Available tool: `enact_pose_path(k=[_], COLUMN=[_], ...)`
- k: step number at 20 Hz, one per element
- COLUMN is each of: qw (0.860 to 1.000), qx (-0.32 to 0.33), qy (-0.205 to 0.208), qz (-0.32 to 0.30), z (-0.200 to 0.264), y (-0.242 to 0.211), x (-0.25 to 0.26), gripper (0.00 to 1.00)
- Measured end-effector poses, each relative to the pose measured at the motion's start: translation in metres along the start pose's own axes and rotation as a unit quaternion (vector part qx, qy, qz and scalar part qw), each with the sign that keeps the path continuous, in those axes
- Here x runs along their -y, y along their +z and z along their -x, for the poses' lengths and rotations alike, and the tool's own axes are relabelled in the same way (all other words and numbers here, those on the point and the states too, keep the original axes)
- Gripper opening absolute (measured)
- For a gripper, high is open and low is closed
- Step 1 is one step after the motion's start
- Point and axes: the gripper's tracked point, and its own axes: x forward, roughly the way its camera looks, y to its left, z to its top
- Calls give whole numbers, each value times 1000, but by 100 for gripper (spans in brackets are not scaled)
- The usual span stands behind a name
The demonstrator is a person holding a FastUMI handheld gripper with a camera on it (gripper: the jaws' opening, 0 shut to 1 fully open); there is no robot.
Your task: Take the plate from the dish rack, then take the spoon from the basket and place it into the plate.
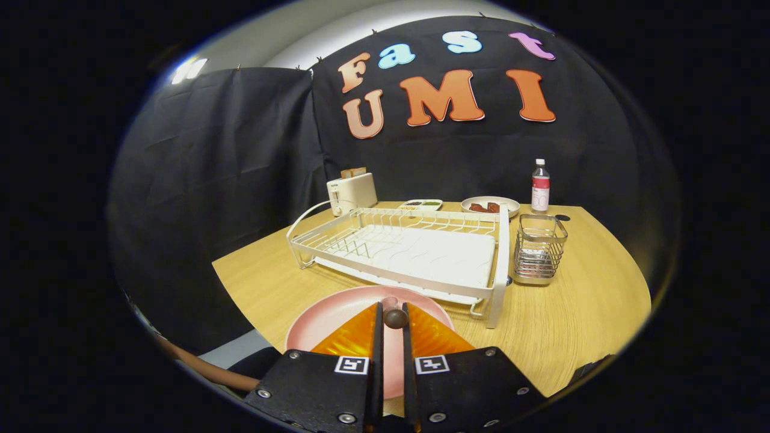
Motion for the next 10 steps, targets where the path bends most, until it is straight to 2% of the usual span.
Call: enact_pose_path(k=[4, 6, 7, 10], qw=[1000, 1000, 1000, 999], qx=[-8, 0, 3, 15], qy=[8, 8, 5, -5], qz=[6, 15, 20, 30], z=[0, 0, -1, 0], y=[-4, 0, 3, 13], x=[-5, -6, -6, -6], gripper=[24, 35, 44, 57])
